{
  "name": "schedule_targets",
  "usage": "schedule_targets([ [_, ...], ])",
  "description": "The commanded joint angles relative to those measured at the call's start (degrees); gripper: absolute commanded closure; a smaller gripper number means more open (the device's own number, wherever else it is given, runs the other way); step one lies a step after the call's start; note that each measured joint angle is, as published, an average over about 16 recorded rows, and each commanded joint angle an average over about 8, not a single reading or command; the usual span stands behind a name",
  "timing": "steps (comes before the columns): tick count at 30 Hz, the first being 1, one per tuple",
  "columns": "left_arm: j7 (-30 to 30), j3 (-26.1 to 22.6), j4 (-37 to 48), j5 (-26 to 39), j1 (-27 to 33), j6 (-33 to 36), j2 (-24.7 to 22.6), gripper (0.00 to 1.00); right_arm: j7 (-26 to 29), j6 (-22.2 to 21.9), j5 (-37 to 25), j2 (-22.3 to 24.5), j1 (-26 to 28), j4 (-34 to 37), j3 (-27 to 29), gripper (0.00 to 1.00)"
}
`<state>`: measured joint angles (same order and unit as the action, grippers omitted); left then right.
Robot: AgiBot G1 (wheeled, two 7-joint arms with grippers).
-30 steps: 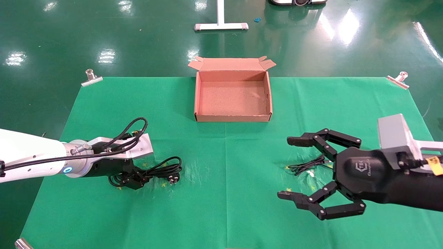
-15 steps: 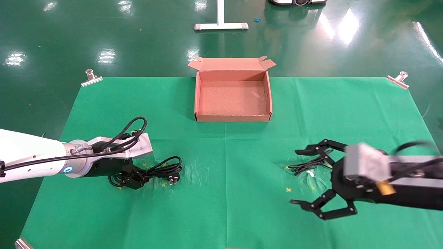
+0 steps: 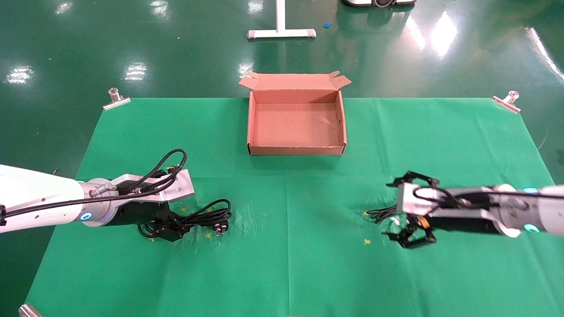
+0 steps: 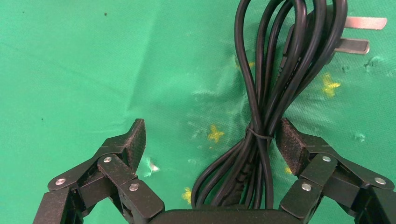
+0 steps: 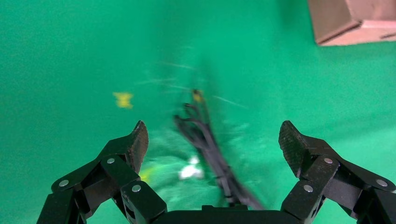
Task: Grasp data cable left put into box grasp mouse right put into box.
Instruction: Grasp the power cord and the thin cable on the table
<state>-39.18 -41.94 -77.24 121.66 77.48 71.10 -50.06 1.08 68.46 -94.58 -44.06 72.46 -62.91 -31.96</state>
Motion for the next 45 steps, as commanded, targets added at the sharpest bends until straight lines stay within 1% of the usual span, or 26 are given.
schedule_targets([
  [1,0.00,0.00,0.00,0.00,0.00,0.00,0.00,0.00,0.63,-0.28,-1.85,-1.61,1.36,2.16,-0.83,0.00],
  [8,0.00,0.00,0.00,0.00,0.00,0.00,0.00,0.00,-0.33,-1.71,-4.66,-4.78,3.82,7.06,-1.99,0.00],
  [9,0.00,0.00,0.00,0.00,0.00,0.00,0.00,0.02,-0.48,-1.91,-4.90,-5.02,3.95,7.45,-2.08,0.00],
  [10,0.00,0.00,0.00,0.00,0.00,0.00,0.00,0.14,-0.63,-2.15,-5.25,-5.29,4.11,7.90,-2.20,0.00],
  [11,0.00,0.00,0.00,0.00,0.00,0.00,0.00,0.27,-0.75,-2.41,-5.59,-5.52,4.25,8.31,-2.30,0.03],
  [12,0.00,0.00,0.00,0.00,-0.01,0.00,0.00,0.39,-0.80,-2.63,-5.86,-5.70,4.34,8.67,-2.38,0.10],
  [16,0.00,0.01,0.01,-0.01,-0.02,-0.01,0.01,0.89,-0.86,-3.10,-6.50,-6.09,4.64,9.46,-2.58,0.60],
  [17,0.00,0.01,0.01,-0.01,-0.02,-0.01,0.01,0.99,-0.88,-3.19,-6.63,-6.17,4.70,9.61,-2.62,0.72],
  [18,0.01,0.01,0.01,-0.01,-0.02,-0.01,0.01,1.00,-0.87,-3.21,-6.60,-6.15,4.70,9.60,-2.61,0.85],
  [19,0.01,0.01,0.01,-0.01,-0.02,-0.01,0.01,1.00,-0.87,-3.20,-6.54,-6.13,4.68,9.55,-2.60,0.94],
  [20,0.01,0.01,0.01,-0.02,-0.02,-0.01,0.01,1.00,-0.87,-3.17,-6.48,-6.10,4.66,9.49,-2.59,1.00],
  [45,0.01,0.01,0.01,-0.23,-0.02,-0.01,0.01,1.00,-0.78,-2.66,-5.63,-5.67,4.27,8.67,-2.34,1.00],
])
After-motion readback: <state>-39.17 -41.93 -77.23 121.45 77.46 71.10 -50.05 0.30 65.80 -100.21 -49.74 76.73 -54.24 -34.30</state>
